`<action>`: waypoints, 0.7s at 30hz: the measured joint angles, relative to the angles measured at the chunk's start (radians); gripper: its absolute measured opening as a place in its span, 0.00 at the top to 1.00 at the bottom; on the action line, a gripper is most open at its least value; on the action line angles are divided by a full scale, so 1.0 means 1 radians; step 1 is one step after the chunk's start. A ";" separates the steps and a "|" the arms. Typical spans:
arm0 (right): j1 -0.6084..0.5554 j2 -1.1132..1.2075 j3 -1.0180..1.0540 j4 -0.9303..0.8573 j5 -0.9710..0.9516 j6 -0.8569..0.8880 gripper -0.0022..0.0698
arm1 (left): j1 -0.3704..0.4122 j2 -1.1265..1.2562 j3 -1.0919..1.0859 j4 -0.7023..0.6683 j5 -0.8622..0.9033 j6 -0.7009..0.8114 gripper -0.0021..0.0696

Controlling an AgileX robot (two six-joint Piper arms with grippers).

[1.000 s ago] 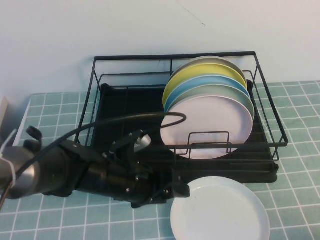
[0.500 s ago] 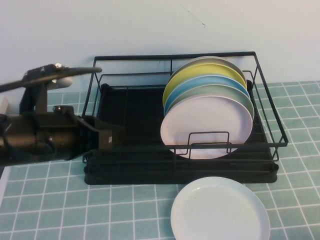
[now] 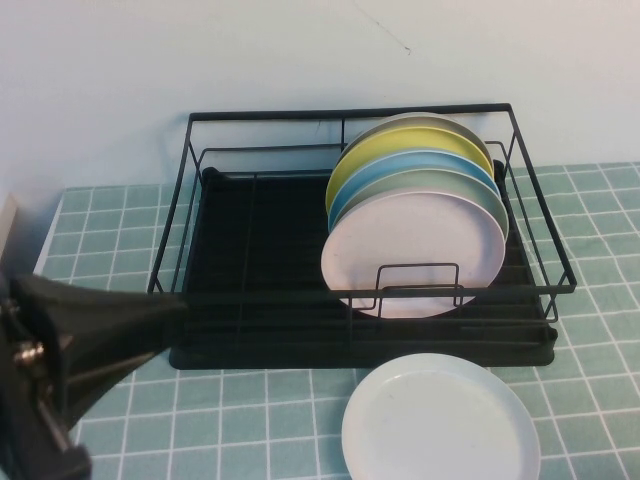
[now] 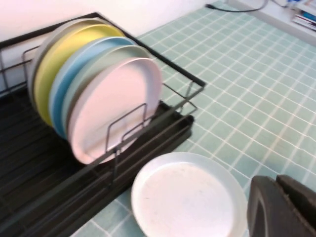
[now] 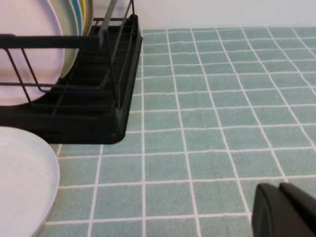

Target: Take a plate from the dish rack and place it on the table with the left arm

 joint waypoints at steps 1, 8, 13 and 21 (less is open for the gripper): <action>0.000 0.000 0.000 0.000 0.000 0.000 0.97 | 0.000 -0.034 0.000 0.003 0.030 0.000 0.97; 0.000 0.000 0.000 0.000 0.000 0.000 0.97 | 0.000 -0.203 0.000 0.033 0.119 0.000 0.97; 0.000 0.000 0.000 0.000 0.000 0.000 0.97 | 0.000 -0.254 0.000 0.031 0.188 0.000 0.97; 0.000 0.000 0.000 0.000 0.000 0.000 0.97 | 0.000 -0.256 0.000 0.031 0.272 0.000 0.97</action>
